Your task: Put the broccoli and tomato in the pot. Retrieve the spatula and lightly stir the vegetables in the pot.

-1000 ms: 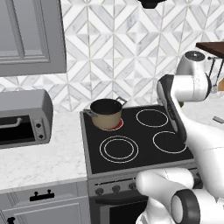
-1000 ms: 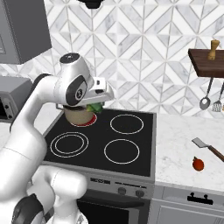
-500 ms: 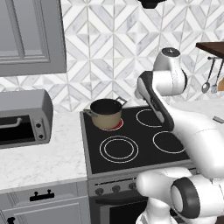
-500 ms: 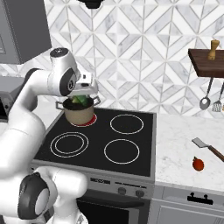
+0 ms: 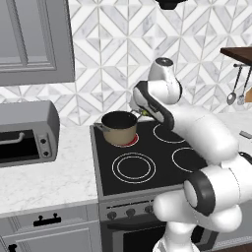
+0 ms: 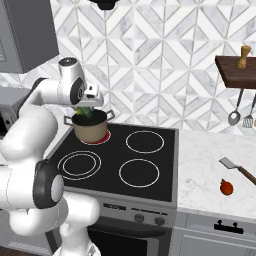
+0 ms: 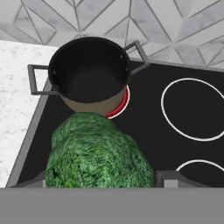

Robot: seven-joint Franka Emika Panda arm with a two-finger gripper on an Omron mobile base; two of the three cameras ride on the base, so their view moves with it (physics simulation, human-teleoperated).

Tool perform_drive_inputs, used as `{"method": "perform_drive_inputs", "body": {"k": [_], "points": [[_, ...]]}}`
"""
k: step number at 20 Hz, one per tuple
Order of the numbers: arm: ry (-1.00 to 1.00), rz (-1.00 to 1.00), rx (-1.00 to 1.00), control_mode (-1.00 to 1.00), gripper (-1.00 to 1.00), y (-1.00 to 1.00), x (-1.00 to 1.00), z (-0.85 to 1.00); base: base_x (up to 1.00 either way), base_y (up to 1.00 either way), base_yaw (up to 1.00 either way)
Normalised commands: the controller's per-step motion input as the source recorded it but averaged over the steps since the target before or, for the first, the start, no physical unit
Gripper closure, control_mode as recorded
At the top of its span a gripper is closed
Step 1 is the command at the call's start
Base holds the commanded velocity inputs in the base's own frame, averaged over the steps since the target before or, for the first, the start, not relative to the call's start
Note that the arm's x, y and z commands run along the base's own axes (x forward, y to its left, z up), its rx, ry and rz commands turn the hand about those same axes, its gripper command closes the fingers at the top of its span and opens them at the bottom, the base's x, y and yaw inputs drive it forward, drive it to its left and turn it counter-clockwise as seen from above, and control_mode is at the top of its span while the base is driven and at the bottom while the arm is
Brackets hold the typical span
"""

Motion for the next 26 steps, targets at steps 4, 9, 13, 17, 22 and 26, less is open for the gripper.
{"method": "perform_drive_inputs", "body": {"k": [4, 9, 13, 17, 22, 26], "points": [[0.01, 0.00, 0.04, -1.00, 1.00, 0.29, 0.61, -0.59, 0.00, 0.00, 0.00], [0.00, 0.00, 0.03, -1.00, 1.00, 0.25, 0.70, -0.42, 0.00, 0.00, 0.00], [0.00, 0.00, 0.00, -1.00, 1.00, 0.32, 0.61, -0.45, 0.00, 0.00, 0.00], [0.00, 0.00, 0.00, -1.00, 1.00, 0.31, 0.47, -0.50, 0.00, 0.00, 0.00], [0.00, 0.00, 0.00, -1.00, 1.00, 0.11, 0.30, -0.35, 0.00, 0.00, 0.00], [0.01, 0.00, 0.00, -1.00, 1.00, 0.01, 0.27, -0.27, 0.00, 0.00, 0.00]]}}
